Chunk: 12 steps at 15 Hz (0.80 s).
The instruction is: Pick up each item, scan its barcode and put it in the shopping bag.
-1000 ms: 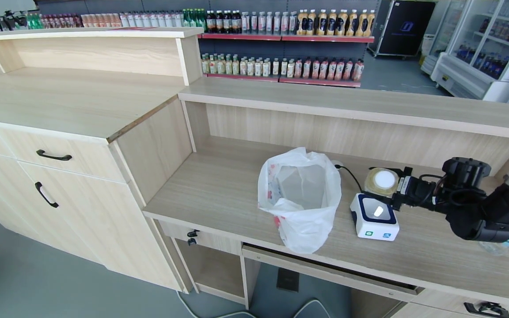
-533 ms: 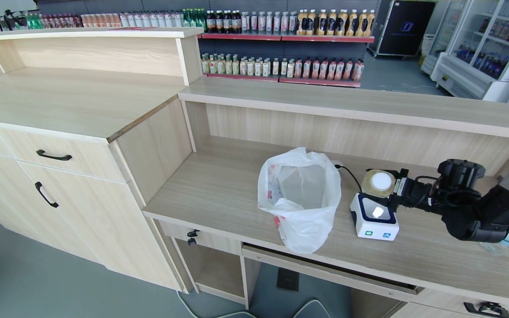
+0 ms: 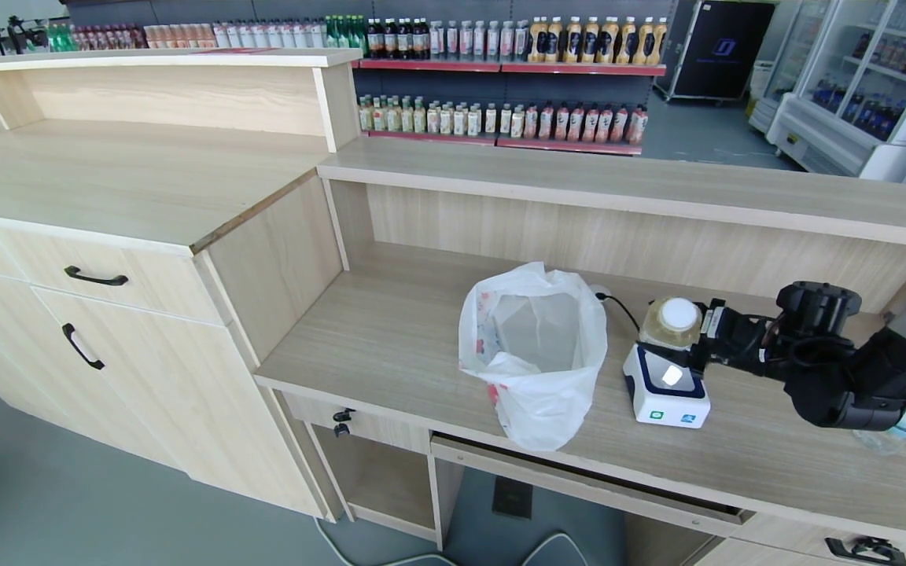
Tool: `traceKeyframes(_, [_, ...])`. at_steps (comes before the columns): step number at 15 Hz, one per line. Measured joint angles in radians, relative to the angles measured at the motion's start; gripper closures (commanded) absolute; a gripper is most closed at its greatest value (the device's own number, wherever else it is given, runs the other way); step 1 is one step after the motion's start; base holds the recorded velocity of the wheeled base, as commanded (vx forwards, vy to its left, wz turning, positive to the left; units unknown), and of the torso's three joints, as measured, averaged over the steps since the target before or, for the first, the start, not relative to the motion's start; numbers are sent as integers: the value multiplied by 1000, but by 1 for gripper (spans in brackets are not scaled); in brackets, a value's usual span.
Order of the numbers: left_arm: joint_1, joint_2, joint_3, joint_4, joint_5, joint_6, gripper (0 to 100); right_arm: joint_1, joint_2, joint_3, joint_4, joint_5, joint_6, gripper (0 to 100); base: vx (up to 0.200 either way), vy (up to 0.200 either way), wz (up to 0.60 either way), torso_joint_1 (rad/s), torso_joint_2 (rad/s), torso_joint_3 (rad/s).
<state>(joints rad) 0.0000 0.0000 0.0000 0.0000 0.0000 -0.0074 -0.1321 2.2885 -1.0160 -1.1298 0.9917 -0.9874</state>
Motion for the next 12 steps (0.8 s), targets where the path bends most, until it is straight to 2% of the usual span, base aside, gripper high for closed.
traceKeyframes(2, [0, 0, 0, 0, 0, 0, 0, -14, -68, 16, -1, -2, 192, 100, 0, 0, 0, 0, 0, 0])
traceKeyframes(4, [0, 0, 0, 0, 0, 0, 0, -33, -187, 53, 1, -58, 441, 100, 0, 0, 0, 0, 0, 0])
traceKeyframes(5, [0, 0, 0, 0, 0, 0, 0, -38, -252, 80, 6, -140, 571, 100, 0, 0, 0, 0, 0, 0])
traceKeyframes(7, [0, 0, 0, 0, 0, 0, 0, -34, -382, 142, 31, -462, 790, 100, 0, 0, 0, 0, 0, 0])
traceKeyframes(8, [0, 0, 0, 0, 0, 0, 0, -26, -428, 170, 53, -563, 839, 100, 0, 0, 0, 0, 0, 0])
traceKeyframes(9, [0, 0, 0, 0, 0, 0, 0, -15, -473, 214, 76, -671, 822, 100, 0, 0, 0, 0, 0, 0])
traceKeyframes(12, [0, 0, 0, 0, 0, 0, 0, -6, -555, 300, 170, -974, 670, 100, 0, 0, 0, 0, 0, 0])
